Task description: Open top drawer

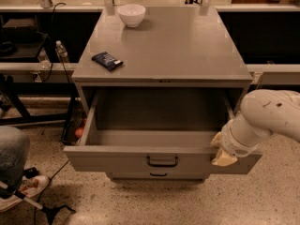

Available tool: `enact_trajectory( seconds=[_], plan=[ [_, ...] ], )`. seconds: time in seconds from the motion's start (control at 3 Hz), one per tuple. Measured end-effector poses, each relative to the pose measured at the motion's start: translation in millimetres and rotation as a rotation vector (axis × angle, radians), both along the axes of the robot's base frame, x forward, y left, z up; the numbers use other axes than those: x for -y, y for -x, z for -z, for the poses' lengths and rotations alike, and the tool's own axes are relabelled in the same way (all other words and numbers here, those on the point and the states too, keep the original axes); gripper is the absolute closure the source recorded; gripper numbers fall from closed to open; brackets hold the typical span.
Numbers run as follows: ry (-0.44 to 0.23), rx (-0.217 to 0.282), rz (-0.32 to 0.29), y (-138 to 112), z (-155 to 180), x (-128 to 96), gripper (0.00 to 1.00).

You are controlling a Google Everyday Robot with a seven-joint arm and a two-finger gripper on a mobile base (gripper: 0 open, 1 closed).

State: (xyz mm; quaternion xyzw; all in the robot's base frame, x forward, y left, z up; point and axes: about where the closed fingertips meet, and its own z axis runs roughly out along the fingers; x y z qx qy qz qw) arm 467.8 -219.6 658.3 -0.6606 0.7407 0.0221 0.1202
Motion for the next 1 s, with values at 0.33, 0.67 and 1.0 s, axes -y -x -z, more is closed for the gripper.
enact_trajectory(
  seconds=[0.33,0.67,1.0],
  plan=[
    [-0.004,0.016,0.065,31.5,-7.1,7.6,1.0],
    [-0.004,0.017,0.066,31.4,-7.1,7.3,1.0],
    [-0.003,0.017,0.063,31.6,-7.7,6.7,0.8]
  ],
)
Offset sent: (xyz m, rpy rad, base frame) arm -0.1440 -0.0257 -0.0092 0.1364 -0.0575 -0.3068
